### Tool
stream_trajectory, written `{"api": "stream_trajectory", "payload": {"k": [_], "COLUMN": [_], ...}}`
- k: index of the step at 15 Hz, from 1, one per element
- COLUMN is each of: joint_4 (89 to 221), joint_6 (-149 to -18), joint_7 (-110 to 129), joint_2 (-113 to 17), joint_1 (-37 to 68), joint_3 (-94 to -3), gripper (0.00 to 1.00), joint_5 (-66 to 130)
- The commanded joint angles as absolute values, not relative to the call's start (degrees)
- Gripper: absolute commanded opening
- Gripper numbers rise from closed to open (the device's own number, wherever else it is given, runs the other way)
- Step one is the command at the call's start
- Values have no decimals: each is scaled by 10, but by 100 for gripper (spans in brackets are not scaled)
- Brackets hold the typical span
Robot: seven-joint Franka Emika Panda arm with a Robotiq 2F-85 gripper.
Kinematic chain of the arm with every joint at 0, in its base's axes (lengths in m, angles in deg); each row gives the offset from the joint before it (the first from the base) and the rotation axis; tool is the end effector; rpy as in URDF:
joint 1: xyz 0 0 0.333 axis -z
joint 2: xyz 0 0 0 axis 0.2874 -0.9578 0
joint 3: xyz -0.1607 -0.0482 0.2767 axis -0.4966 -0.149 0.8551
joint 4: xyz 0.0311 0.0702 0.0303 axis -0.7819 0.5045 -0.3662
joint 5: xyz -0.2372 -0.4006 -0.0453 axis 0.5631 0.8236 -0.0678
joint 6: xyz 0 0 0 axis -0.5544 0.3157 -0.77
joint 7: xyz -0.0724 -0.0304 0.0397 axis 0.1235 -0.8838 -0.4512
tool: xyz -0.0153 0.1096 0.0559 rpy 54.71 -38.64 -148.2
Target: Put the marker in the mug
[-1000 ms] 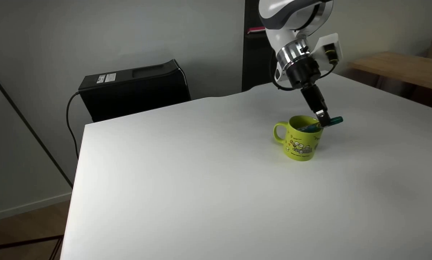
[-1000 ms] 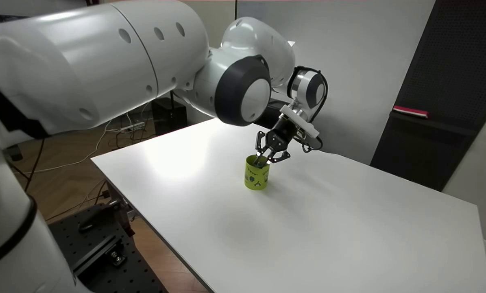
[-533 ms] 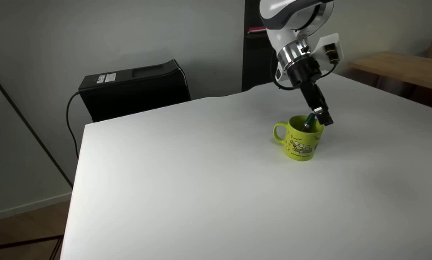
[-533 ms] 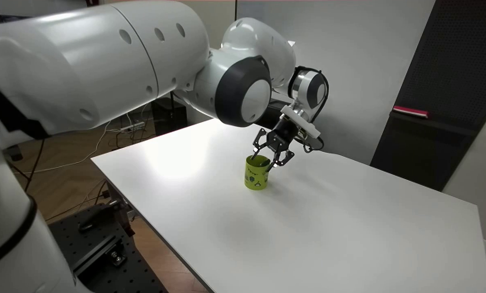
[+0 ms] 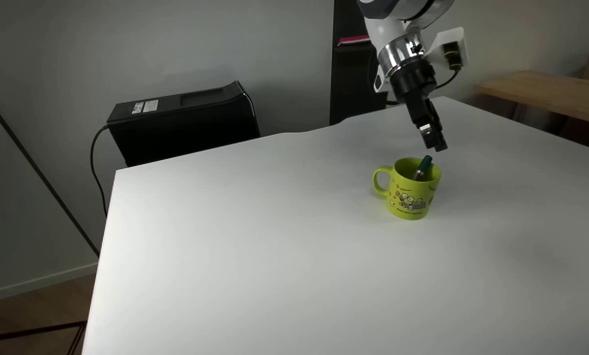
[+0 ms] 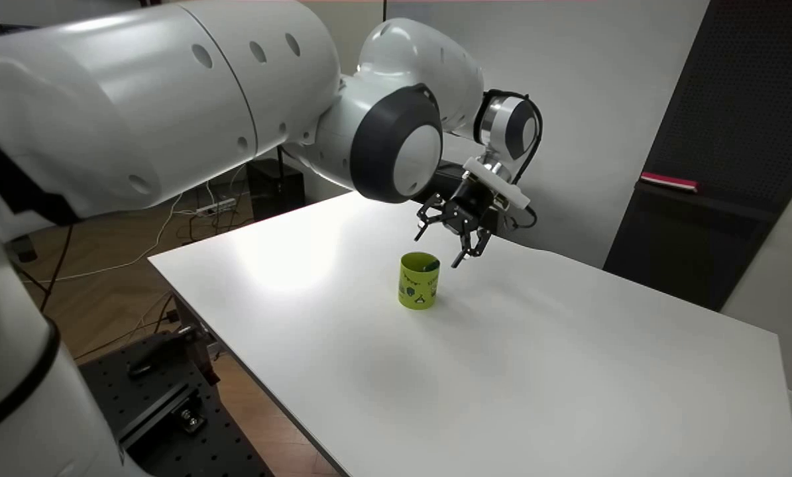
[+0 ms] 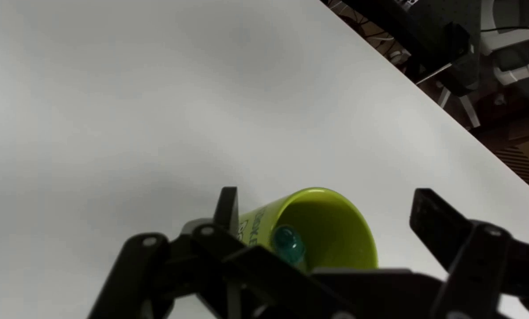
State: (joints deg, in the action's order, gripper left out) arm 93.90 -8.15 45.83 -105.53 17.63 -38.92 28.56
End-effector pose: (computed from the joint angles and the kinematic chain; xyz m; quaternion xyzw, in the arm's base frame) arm 0.7705 0.0292 0.1496 -0.8759 -0.2764 0.3645 0.1534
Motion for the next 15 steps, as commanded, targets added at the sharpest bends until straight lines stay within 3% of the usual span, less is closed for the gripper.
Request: {"api": "stream_trajectory", "payload": {"k": [1, 15], "joint_4": [909, 907], "joint_6": [-120, -375], "joint_7": [445, 199], "joint_2": [-1046, -1039], "joint_1": [167, 155], "joint_3": [-405, -416], "gripper": [100, 100], "joint_5": [308, 299]}}
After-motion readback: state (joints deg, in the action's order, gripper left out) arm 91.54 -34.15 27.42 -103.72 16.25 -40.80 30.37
